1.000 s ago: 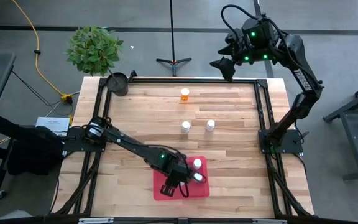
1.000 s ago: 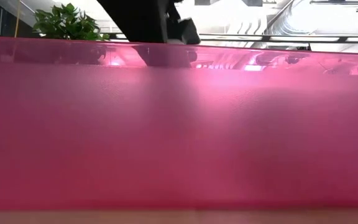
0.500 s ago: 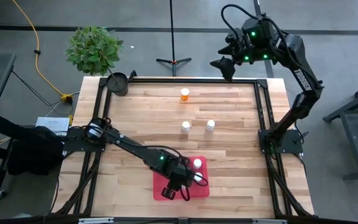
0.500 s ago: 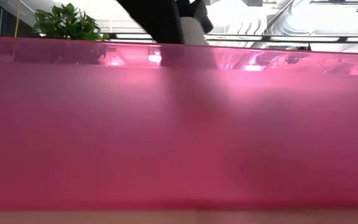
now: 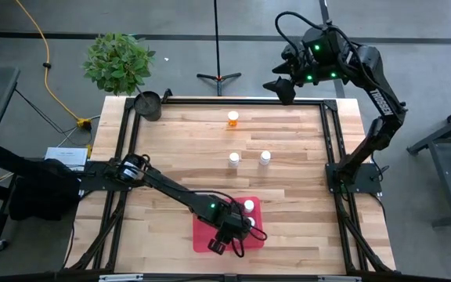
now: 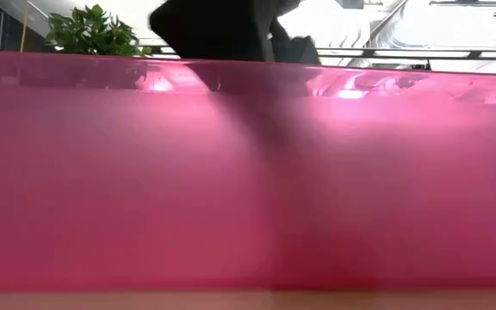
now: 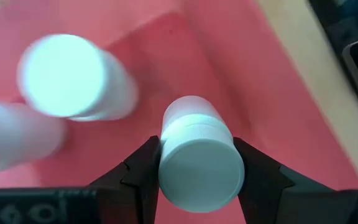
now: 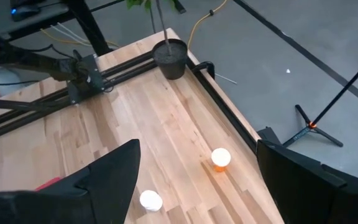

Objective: Pick and place pill bottles into a basket
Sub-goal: Put the white medicine bottle into the red container

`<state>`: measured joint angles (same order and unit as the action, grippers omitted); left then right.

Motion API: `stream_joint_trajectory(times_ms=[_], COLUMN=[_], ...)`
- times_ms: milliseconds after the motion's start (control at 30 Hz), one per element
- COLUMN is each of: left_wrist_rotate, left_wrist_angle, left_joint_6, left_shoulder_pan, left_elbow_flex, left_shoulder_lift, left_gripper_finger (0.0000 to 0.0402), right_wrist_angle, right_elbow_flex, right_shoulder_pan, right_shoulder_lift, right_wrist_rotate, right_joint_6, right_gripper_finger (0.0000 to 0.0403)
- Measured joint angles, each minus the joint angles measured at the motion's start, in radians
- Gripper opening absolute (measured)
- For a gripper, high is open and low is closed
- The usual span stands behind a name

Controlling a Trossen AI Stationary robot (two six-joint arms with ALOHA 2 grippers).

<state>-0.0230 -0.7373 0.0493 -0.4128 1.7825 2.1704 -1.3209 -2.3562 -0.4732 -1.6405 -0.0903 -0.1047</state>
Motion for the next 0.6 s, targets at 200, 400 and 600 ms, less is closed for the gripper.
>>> stream_joint_trajectory(times_ms=[200, 400, 600], left_wrist_rotate=[0.034, 0.026, -0.018], left_wrist_angle=[-0.032, -0.087, -0.095], left_joint_6=[0.033, 0.033, 0.031], left_shoulder_pan=[0.016, 0.013, 0.013], left_elbow_flex=[0.052, 0.056, 0.056], left_shoulder_lift=[-0.003, 0.003, 0.018], left_gripper_finger=[0.0197, 0.0197, 0.0197], right_wrist_angle=[-0.007, -0.01, -0.01], right_elbow_flex=[0.0, 0.0, 0.0], right_shoulder_pan=[0.018, 0.025, 0.024], right_shoulder_lift=[0.0, 0.0, 0.0], right_wrist_rotate=[0.011, 0.011, 0.012], right_joint_6=[0.0, 0.0, 0.001], right_gripper_finger=[0.0312, 0.0312, 0.0312])
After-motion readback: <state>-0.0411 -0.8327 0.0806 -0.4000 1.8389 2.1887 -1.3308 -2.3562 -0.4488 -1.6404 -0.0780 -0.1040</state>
